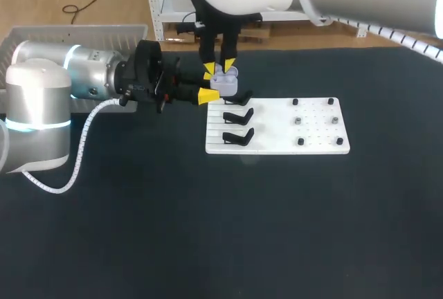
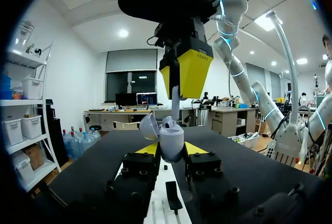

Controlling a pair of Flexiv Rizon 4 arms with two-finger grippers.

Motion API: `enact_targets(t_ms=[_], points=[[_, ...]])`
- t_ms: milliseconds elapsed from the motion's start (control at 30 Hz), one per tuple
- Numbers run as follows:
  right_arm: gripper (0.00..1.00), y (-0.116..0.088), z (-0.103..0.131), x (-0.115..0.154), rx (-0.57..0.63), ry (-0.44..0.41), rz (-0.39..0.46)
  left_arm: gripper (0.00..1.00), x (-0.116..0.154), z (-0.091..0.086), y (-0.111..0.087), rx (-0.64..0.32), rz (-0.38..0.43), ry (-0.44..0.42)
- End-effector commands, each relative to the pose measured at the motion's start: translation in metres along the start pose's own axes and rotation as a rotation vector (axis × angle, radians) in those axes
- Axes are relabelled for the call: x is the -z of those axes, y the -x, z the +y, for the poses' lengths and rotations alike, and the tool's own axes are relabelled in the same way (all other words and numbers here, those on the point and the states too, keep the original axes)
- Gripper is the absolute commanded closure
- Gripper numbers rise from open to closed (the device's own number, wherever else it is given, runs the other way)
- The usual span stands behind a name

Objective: Pick up each earbud case from the left stands, insert the matching earbuds, close the lid, and place the case in the box.

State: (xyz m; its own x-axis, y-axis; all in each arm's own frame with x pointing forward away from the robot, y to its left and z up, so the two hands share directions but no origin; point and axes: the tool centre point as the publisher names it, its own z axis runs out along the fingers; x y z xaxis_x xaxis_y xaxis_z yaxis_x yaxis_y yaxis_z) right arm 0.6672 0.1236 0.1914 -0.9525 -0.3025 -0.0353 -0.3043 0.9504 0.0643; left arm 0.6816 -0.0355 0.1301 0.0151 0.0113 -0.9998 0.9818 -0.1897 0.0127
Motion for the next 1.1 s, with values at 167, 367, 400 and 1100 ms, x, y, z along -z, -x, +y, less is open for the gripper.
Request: enact_targets(t_ms=[167,367,400,1100], points=[[1.00,0.0007,-0.0020,-0.0023,-0.005,0.000,0.006,1.00,0.0000,-0.0019,-0.0003,-0.003,-0.001,0.005],[1.00,0.0006,-0.0008,-0.0049,-0.004,0.003,0.013,1.00,0.0000,-0.0019,-0.0003,-0.003,-0.001,0.005],[1.00,0.0006,-0.0008,-0.0054,-0.004,0.003,0.014,1.00,0.0000,-0.0019,-0.0003,-0.003,-0.001,0.005],[1.00,0.0028,-0.0026,-0.0091,-0.009,0.004,0.018,1.00,0.0000,-0.0019,-0.0003,-0.003,-0.001,0.005]])
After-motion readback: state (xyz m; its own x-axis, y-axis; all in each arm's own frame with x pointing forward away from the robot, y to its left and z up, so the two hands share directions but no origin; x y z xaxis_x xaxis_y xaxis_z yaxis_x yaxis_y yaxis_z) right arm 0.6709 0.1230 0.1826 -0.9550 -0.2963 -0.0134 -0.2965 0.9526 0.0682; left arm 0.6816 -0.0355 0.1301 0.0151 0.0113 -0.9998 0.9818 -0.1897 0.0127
